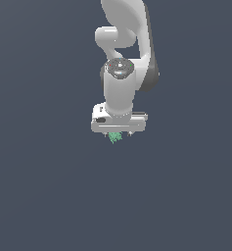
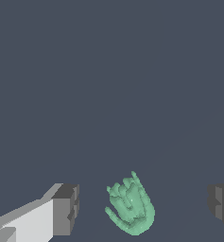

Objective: Pick up the object and move it to a goal position.

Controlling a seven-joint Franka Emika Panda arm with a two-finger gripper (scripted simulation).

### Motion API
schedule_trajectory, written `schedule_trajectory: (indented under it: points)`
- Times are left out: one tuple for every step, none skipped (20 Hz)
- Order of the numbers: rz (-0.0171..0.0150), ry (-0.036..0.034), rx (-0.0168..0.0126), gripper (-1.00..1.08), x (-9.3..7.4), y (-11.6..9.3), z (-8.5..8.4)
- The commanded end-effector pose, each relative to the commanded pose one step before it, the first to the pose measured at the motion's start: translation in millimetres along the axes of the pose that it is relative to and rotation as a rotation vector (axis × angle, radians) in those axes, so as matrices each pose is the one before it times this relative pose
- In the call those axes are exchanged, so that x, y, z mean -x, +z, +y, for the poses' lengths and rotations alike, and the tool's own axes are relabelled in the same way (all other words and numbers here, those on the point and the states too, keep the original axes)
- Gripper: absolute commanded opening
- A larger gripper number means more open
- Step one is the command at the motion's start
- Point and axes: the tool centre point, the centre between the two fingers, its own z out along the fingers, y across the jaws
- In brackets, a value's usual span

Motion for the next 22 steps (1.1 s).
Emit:
schedule_trajectory:
  points:
    - [0.00000,0.00000,0.00000,1.00,0.00,0.00,0.01]
    - [0.00067,0.00135,-0.00034,1.00,-0.22,-0.17,0.52]
    - [0.00187,0.00388,-0.00101,1.00,-0.65,-0.44,1.47]
    - [0.00311,0.00647,-0.00167,1.00,-1.08,-0.74,2.46]
    - [0.00435,0.00911,-0.00230,1.00,-1.53,-1.06,3.43]
    - [0.00558,0.01186,-0.00291,1.00,-2.00,-1.41,4.38]
    - [0.00576,0.01252,-0.00296,1.00,-2.13,-1.52,4.49]
    - [0.00455,0.01025,-0.00231,1.00,-1.76,-1.28,3.51]
    - [0.00327,0.00781,-0.00165,1.00,-1.35,-1.00,2.50]
    - [0.00195,0.00514,-0.00099,1.00,-0.89,-0.68,1.45]
    - [0.00062,0.00218,-0.00033,1.00,-0.36,-0.31,0.44]
    - [-0.00055,-0.00103,0.00027,1.00,0.17,0.14,-0.45]
    - [-0.00086,-0.00293,0.00045,1.00,0.50,0.40,-0.60]
    - [-0.00059,-0.00366,0.00034,1.00,0.59,0.56,-0.32]
    - [-0.00031,-0.00435,0.00022,1.00,0.67,0.72,-0.03]
    - [-0.00017,-0.00543,0.00018,1.00,0.82,0.91,0.10]
    - [-0.00016,-0.00669,0.00020,1.00,1.02,1.13,0.18]
    - [-0.00030,-0.00828,0.00029,1.00,1.27,1.38,0.12]
    - [-0.00049,-0.00994,0.00038,1.00,1.53,1.63,0.01]
    - [-0.00063,-0.01147,0.00046,1.00,1.79,1.87,-0.04]
    - [-0.00074,-0.01294,0.00050,1.00,2.02,2.09,-0.12]
    - [-0.00078,-0.01422,0.00051,1.00,2.23,2.29,-0.13]
